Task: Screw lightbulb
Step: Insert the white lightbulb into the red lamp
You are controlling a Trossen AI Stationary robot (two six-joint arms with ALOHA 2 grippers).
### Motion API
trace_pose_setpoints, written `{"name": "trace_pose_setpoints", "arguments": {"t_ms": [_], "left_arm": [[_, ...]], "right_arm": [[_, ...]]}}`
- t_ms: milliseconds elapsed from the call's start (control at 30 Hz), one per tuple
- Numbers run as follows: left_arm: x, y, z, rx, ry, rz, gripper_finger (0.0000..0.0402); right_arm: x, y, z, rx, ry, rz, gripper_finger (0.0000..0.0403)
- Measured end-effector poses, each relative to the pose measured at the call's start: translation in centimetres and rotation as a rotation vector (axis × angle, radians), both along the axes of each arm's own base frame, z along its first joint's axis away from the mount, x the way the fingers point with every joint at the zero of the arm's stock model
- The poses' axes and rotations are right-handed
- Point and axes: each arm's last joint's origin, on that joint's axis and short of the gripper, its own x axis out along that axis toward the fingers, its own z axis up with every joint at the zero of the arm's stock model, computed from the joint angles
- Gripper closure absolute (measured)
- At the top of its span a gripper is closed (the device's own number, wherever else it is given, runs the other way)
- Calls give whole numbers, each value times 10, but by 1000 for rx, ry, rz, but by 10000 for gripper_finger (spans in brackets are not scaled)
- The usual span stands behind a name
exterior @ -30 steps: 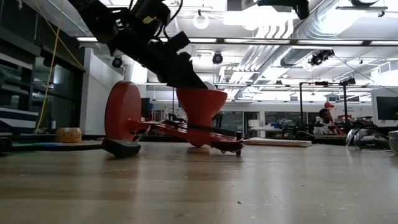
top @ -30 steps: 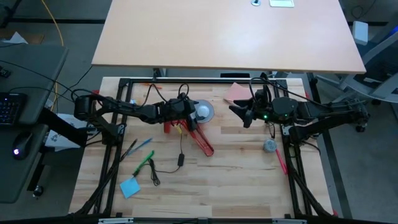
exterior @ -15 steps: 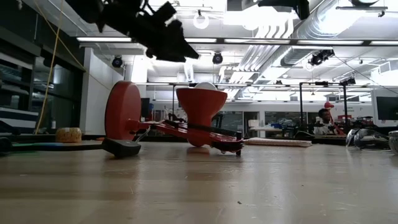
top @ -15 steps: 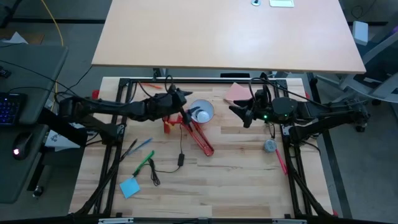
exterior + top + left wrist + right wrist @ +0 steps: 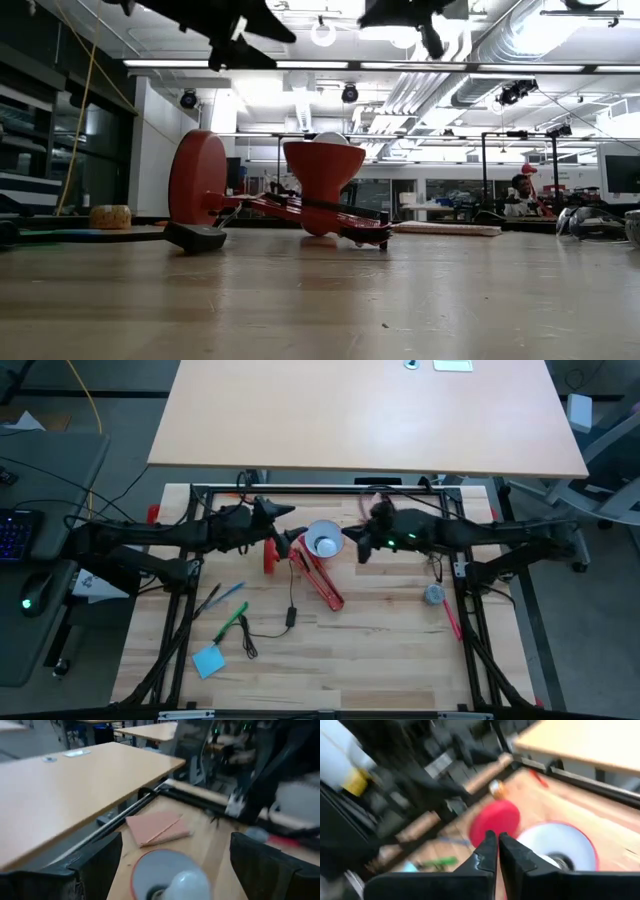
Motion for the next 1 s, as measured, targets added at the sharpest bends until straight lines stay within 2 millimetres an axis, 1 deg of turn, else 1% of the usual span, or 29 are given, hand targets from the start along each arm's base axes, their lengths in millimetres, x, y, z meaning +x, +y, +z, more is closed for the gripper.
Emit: {"name": "trace_pose_setpoints", "arguments": {"t_ms": [67, 100, 167, 233, 300, 333, 367, 400, 567, 633, 733, 800, 900, 1000], "left_arm": [[-4, -1, -2, -35, 26, 4, 76], [-6, -2, -5, -45, 66, 3, 90], [-10, -6, -15, -89, 168, 3, 132], [-14, -10, -25, -150, 263, -10, 195], [-18, -15, -32, -203, 339, -25, 278], [-20, -17, -35, -225, 371, -34, 324], [-22, -19, -37, -241, 394, -46, 361], [-24, -21, -38, -250, 403, -50, 381], [-31, -27, -29, -222, 368, -38, 397], [-38, -27, -21, -202, 327, -16, 399], [-54, -26, -11, -171, 307, 17, 401], [-65, -26, -9, -142, 328, 54, 401], [-78, -24, -11, -105, 404, 98, 401], [-83, -22, -15, -85, 486, 122, 401]], "right_arm": [[14, -5, 4, -17, 87, 42, 400], [20, -8, 7, -22, 133, 60, 401], [33, -14, 10, -32, 261, 111, 402], [44, -20, 8, -31, 407, 152, 402], [52, -26, 3, -34, 555, 185, 402], [56, -28, 1, -36, 611, 197, 402], [59, -30, -2, -37, 660, 207, 402], [62, -31, -5, -42, 700, 222, 402], [76, -36, -34, 17, 809, 311, 402], [80, -37, -40, 42, 816, 329, 403], [84, -37, -39, 46, 779, 330, 403], [85, -36, -39, 49, 759, 324, 403], [86, -36, -39, 55, 753, 319, 403], [89, -37, -40, 51, 742, 319, 403]]}}
